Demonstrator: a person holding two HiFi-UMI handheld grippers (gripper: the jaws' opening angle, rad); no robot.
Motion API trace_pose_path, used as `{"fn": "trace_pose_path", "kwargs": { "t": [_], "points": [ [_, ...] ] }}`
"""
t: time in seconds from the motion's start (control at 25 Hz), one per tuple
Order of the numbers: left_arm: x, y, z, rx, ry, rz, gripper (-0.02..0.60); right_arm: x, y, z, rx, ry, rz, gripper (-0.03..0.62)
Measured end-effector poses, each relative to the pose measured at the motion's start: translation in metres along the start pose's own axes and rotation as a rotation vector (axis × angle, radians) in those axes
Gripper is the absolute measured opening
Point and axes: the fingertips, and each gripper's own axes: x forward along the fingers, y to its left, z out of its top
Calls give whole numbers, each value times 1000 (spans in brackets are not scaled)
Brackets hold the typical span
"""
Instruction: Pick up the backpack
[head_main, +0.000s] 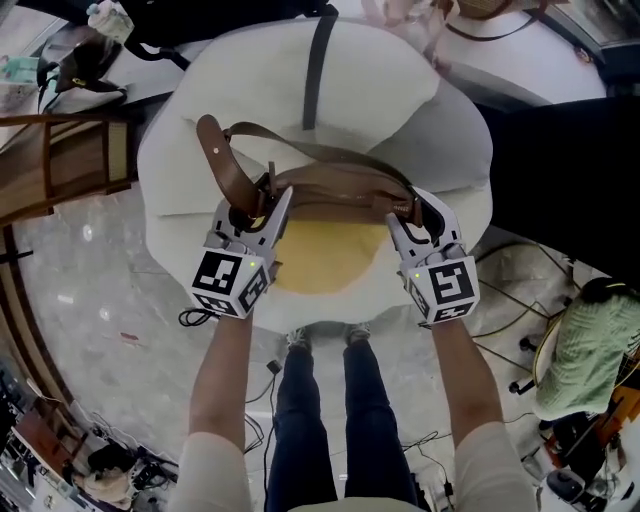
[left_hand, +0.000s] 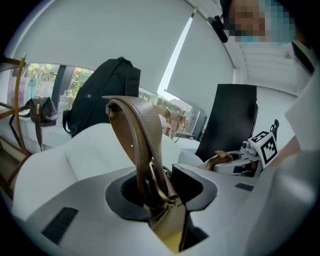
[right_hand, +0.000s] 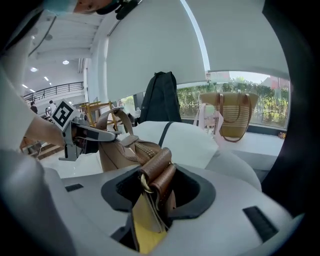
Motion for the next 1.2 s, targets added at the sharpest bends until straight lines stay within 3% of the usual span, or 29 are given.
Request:
{"fn": "trace_pose_path", "kwargs": {
  "t": [0.8,1.2],
  "points": [
    [-149,-88,212,4,-123,52,160,-154,50,223,-78,-78,25,175],
    [-209,-128,284,28,-184,67,160,-218,71,301,-120,-146,10,175]
  ]
}}
